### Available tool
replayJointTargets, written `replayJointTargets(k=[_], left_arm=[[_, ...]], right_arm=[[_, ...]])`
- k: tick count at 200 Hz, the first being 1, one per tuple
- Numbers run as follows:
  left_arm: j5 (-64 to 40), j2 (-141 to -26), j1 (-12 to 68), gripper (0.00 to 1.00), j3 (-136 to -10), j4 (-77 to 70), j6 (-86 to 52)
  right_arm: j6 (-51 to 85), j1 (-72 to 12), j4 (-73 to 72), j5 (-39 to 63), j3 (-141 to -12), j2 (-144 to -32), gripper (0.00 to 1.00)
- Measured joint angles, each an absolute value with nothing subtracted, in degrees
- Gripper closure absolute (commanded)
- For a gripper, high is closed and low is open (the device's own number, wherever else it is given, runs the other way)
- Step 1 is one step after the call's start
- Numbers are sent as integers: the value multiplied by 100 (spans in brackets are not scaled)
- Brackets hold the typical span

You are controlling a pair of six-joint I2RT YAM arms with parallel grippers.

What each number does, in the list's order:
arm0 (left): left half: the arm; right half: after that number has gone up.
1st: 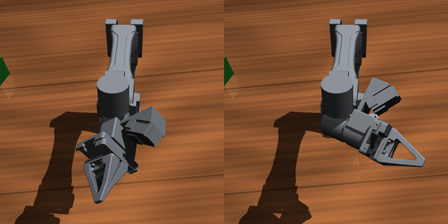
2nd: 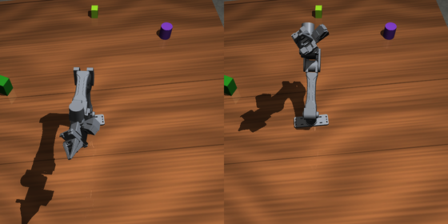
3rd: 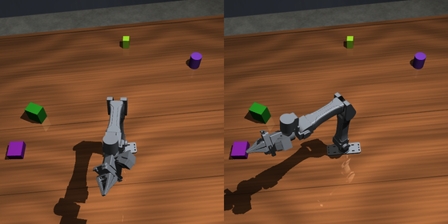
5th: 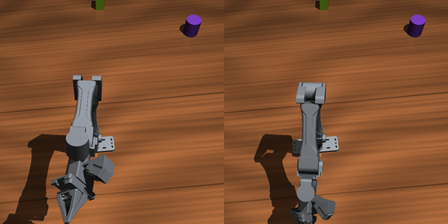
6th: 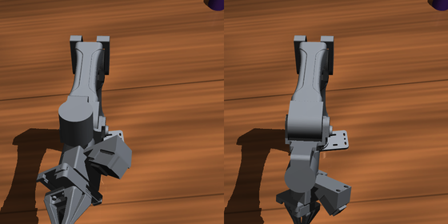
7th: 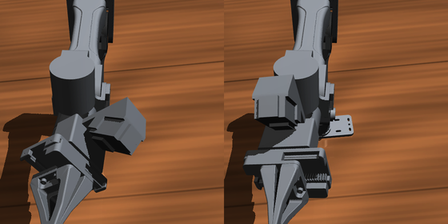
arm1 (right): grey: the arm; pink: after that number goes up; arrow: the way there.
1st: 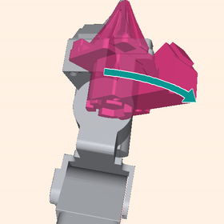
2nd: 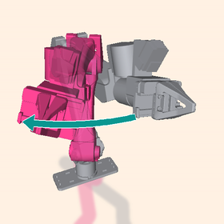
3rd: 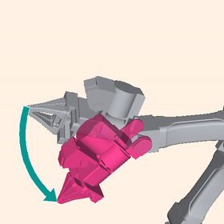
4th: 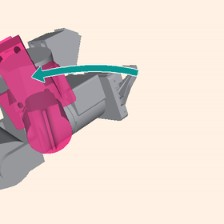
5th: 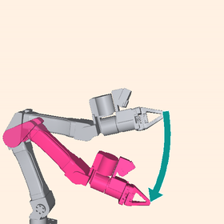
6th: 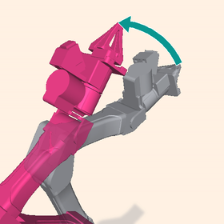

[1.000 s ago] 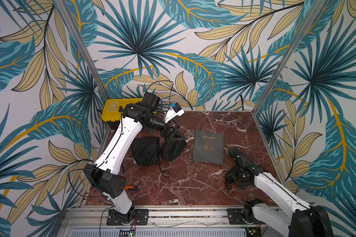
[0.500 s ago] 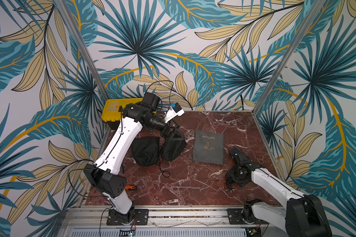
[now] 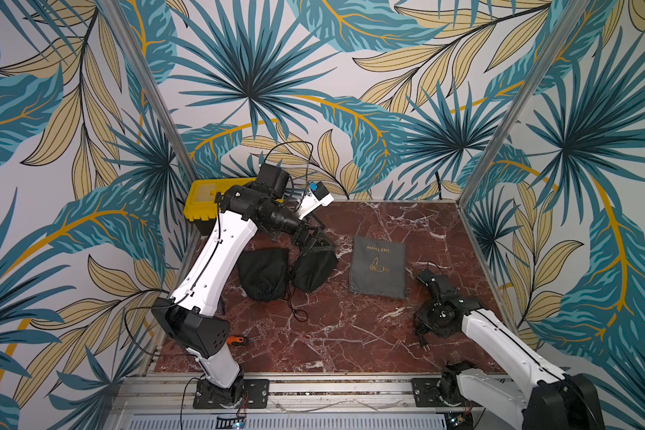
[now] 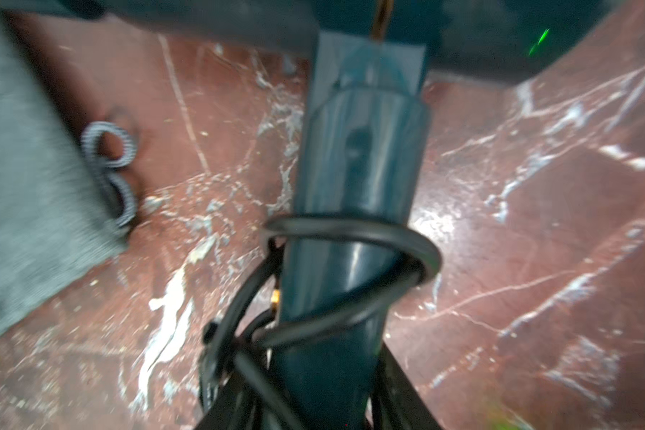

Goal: Pack away hair dryers
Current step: Adjust the hair dryer at the center of the board.

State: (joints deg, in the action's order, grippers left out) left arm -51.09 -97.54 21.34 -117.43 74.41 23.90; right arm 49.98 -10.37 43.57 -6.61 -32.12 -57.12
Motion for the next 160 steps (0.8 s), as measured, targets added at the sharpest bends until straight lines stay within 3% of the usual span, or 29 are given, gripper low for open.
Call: replayJointTargets(k=[67,160], left_arm=[[-5043,-10418,1964,1,-13382,7406,1588],[-5087,-10593,1820,0,-13205,7393,1415]], right_arm=[[4265,-1066,4720,-698,-3675,-5111,100],[4108,-1072,4178,-499,-3509,-6208,100]])
